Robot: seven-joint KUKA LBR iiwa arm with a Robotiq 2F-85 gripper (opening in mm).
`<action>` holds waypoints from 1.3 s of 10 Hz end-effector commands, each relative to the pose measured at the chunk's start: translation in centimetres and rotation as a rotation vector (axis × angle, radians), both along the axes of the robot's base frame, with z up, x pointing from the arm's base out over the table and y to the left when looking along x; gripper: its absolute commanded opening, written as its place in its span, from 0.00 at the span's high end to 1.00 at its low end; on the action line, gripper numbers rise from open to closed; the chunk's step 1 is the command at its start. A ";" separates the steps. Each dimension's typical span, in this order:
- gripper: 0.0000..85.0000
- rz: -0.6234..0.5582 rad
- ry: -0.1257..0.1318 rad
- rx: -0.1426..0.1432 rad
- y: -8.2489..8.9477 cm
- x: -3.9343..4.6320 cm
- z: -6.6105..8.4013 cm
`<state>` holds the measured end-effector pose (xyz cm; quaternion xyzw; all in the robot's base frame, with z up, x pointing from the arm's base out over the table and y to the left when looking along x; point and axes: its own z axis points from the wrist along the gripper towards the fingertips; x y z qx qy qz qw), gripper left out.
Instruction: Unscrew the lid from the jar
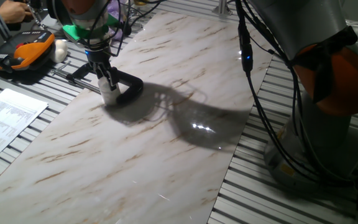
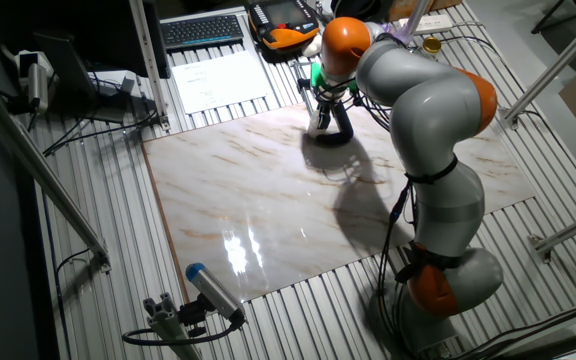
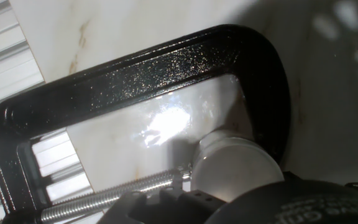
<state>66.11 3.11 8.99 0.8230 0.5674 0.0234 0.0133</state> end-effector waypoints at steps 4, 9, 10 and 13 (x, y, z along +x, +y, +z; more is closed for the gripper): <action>0.20 0.002 0.003 0.001 0.0 0.01 0.1; 0.20 0.011 0.004 0.004 0.0 -0.02 0.1; 0.20 0.011 0.002 0.006 0.0 -0.03 0.1; 0.40 0.023 0.002 0.010 0.0 -0.08 0.1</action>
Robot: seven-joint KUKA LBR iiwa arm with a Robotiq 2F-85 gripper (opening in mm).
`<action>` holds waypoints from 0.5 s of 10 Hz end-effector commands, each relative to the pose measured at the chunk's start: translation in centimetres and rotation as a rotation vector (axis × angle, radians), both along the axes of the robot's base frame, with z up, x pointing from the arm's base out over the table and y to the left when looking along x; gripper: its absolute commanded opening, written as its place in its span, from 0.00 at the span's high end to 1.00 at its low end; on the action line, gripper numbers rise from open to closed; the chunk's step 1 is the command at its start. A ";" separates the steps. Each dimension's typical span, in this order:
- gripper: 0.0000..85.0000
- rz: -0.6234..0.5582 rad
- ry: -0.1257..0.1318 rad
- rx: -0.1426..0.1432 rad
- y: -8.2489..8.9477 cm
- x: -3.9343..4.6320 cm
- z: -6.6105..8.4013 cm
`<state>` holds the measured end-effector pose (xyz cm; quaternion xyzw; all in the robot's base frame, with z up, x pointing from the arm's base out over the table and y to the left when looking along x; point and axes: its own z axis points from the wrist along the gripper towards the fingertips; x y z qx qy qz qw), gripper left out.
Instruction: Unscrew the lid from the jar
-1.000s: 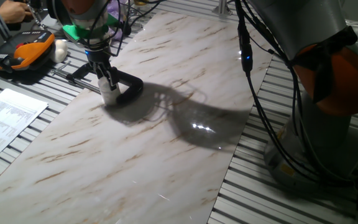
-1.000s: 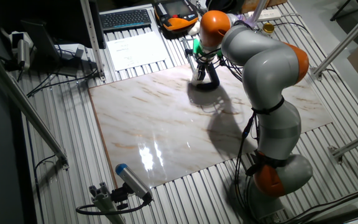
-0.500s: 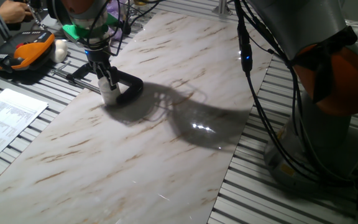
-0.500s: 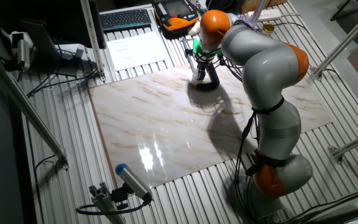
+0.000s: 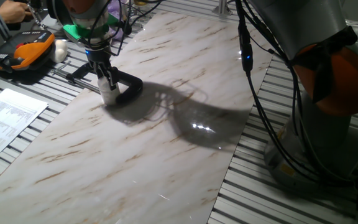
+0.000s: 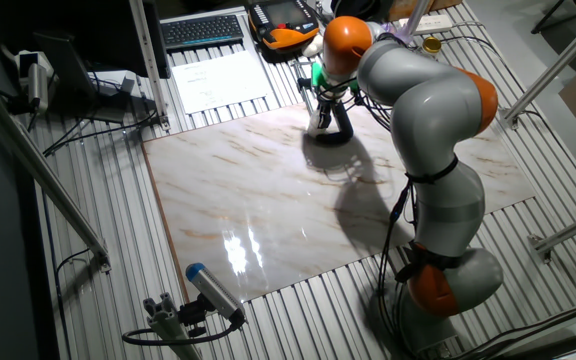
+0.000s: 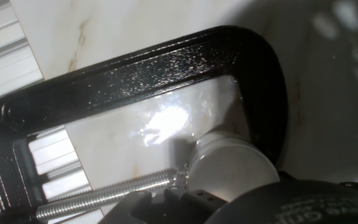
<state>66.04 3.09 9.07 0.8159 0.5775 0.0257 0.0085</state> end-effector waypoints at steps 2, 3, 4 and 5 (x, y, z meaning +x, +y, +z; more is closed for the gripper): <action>0.40 0.008 0.002 -0.001 0.0 -0.04 0.1; 0.40 0.012 0.009 -0.003 0.0 -0.05 0.2; 0.40 0.017 0.013 -0.004 0.0 -0.07 0.3; 0.40 0.019 0.015 -0.005 0.0 -0.09 0.5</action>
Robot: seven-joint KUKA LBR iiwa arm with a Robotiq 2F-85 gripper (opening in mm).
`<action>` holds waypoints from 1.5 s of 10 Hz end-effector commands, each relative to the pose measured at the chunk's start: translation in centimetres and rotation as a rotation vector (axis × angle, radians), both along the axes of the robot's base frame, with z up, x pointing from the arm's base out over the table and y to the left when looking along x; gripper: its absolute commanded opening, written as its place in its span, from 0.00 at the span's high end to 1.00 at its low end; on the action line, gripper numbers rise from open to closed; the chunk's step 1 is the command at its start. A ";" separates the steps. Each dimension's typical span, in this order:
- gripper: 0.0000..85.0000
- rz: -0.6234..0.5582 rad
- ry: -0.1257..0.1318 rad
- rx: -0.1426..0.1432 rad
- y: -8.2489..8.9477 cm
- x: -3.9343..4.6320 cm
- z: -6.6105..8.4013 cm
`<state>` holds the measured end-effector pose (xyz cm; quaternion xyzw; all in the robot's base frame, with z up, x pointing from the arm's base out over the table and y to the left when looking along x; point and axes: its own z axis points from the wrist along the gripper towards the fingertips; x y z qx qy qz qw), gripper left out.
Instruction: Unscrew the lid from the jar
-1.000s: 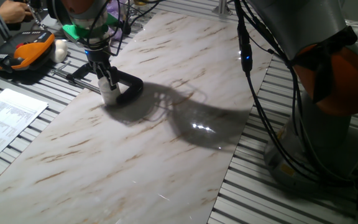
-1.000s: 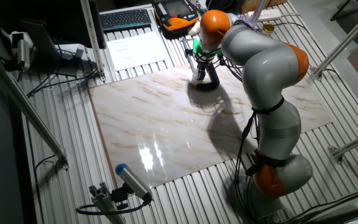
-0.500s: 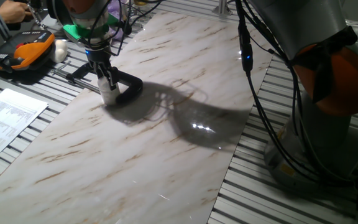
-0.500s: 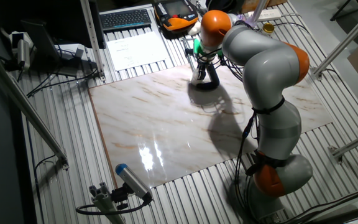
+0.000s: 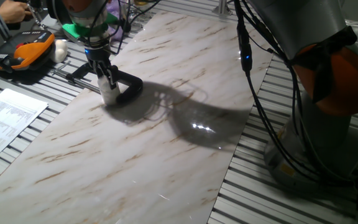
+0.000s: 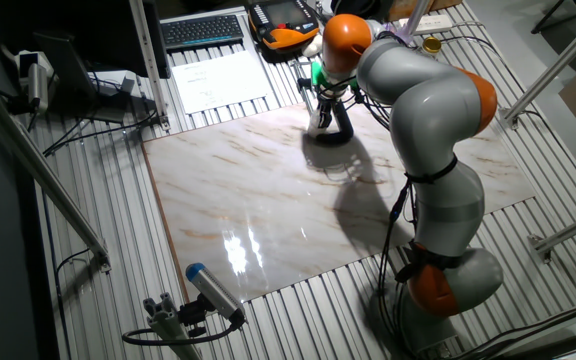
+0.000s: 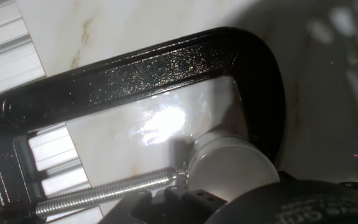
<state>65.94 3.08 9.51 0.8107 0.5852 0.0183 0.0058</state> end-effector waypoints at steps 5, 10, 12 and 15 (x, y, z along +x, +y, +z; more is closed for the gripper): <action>0.40 0.005 -0.007 0.006 0.0 -0.04 0.5; 0.60 0.026 -0.019 0.013 0.2 -0.19 2.1; 0.60 0.055 -0.026 0.021 0.4 -0.49 2.8; 0.60 0.107 -0.028 0.026 0.8 -0.96 3.8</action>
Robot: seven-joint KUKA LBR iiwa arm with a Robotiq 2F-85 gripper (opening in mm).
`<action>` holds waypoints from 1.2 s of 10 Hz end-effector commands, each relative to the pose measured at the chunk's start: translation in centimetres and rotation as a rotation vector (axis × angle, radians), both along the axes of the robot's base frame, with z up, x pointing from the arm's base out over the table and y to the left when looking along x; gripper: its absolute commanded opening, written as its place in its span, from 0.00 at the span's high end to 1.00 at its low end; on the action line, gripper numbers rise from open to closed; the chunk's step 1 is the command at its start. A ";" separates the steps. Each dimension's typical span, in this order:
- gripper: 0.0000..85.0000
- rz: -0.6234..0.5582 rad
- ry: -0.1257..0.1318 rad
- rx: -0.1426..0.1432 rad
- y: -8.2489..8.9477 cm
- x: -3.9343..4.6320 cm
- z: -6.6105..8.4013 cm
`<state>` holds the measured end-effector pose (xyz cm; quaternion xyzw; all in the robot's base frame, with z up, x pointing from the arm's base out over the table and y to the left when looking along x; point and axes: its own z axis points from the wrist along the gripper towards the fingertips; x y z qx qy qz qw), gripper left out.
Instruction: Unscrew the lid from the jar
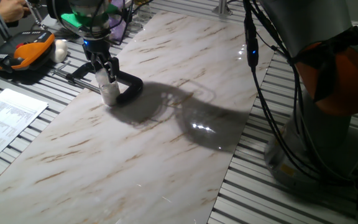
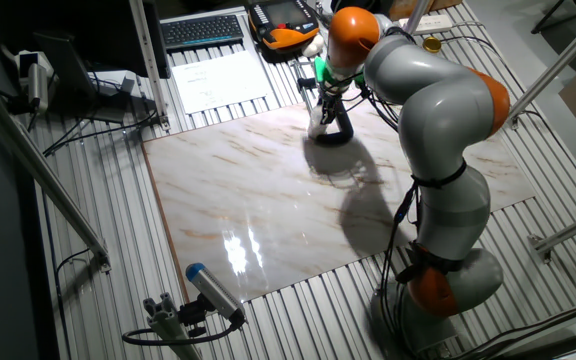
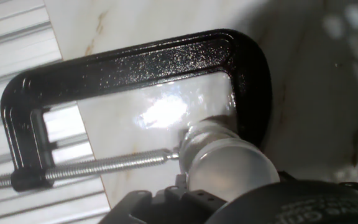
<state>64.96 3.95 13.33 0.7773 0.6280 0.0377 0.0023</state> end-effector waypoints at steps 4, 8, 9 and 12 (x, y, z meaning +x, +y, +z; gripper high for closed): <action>0.80 0.066 -0.016 0.012 0.7 -0.57 0.8; 1.00 0.104 0.028 -0.022 2.6 -1.25 1.1; 1.00 0.114 0.040 -0.031 2.6 -1.44 1.4; 1.00 0.169 0.052 -0.045 1.9 -1.33 2.4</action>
